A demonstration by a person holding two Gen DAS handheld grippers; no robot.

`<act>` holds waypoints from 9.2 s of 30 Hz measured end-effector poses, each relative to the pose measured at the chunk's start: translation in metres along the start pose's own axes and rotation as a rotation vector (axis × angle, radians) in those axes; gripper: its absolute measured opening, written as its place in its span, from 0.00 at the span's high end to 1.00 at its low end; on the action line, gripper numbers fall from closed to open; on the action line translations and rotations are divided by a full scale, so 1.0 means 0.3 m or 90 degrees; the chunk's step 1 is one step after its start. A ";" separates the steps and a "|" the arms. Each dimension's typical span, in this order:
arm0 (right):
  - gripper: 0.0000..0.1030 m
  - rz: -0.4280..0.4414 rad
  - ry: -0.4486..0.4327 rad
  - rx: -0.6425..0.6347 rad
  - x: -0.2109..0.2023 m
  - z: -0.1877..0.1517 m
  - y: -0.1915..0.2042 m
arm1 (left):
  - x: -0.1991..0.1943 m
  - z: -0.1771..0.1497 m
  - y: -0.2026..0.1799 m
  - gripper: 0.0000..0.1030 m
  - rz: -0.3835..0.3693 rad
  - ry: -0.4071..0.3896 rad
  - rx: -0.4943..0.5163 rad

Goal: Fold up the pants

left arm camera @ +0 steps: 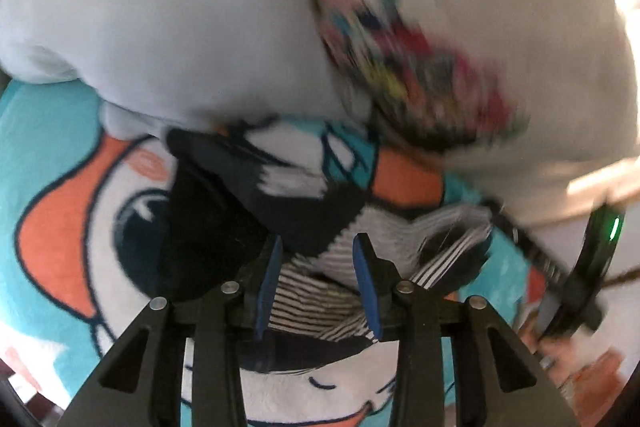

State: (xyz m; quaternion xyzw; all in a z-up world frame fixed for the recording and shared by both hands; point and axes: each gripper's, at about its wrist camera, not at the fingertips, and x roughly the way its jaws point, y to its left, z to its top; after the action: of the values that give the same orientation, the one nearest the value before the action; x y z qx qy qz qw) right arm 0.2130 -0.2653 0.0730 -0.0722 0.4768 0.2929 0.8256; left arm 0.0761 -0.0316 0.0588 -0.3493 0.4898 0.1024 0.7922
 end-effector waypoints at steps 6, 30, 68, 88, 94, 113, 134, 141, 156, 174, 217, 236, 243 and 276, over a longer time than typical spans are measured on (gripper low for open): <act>0.52 -0.045 0.099 -0.028 0.128 -0.052 -0.025 | 0.088 -0.115 0.004 0.66 0.080 0.050 0.052; 0.30 0.001 0.026 0.273 -0.170 -0.527 -0.499 | -0.068 -0.328 0.396 0.51 0.009 0.005 -0.181; 0.40 -0.017 -0.003 0.341 -0.280 -0.595 -0.557 | -0.223 -0.395 0.347 0.84 0.022 0.015 -0.136; 0.33 0.030 0.073 0.290 -0.034 -0.418 -0.270 | -0.165 -0.237 0.153 0.52 0.268 -0.045 0.059; 0.33 0.005 0.095 0.263 0.008 -0.461 -0.233 | -0.175 -0.236 0.146 0.52 0.292 -0.050 0.070; 0.27 0.031 0.077 0.258 0.002 -0.505 -0.238 | -0.211 -0.311 0.128 0.51 0.316 -0.057 0.082; 0.25 0.075 0.088 0.323 -0.049 -0.157 -0.280 | -0.217 -0.088 0.121 0.34 0.094 -0.093 0.160; 0.25 0.027 0.065 0.467 0.046 -0.034 -0.331 | -0.086 0.005 0.005 0.27 0.114 -0.053 0.308; 0.91 -0.061 0.087 0.376 0.081 0.100 -0.237 | 0.035 -0.011 -0.007 0.96 0.142 0.026 0.355; 0.92 0.083 0.041 0.384 -0.203 -0.454 -0.339 | -0.164 -0.348 -0.007 0.96 0.088 0.015 0.316; 0.95 -0.001 -0.042 0.472 -0.284 -0.698 -0.603 | -0.043 -0.474 0.013 0.70 0.141 0.009 0.172; 0.93 0.049 0.043 0.301 -0.193 -0.629 -0.328 | 0.038 -0.512 0.001 0.62 0.156 0.031 0.167; 0.97 0.148 0.027 0.495 -0.196 -0.808 -0.528 | -0.052 -0.499 0.041 0.61 0.121 0.008 0.124; 0.68 0.137 0.163 -0.082 0.177 -0.343 0.709 | -0.405 -0.536 0.502 0.60 0.180 -0.106 -0.050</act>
State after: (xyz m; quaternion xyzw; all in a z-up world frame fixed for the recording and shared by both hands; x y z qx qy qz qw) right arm 0.0387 -0.1104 0.0081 -0.1102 0.5629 0.3981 0.7159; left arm -0.1740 -0.0042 0.0490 -0.2978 0.4621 0.2601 0.7938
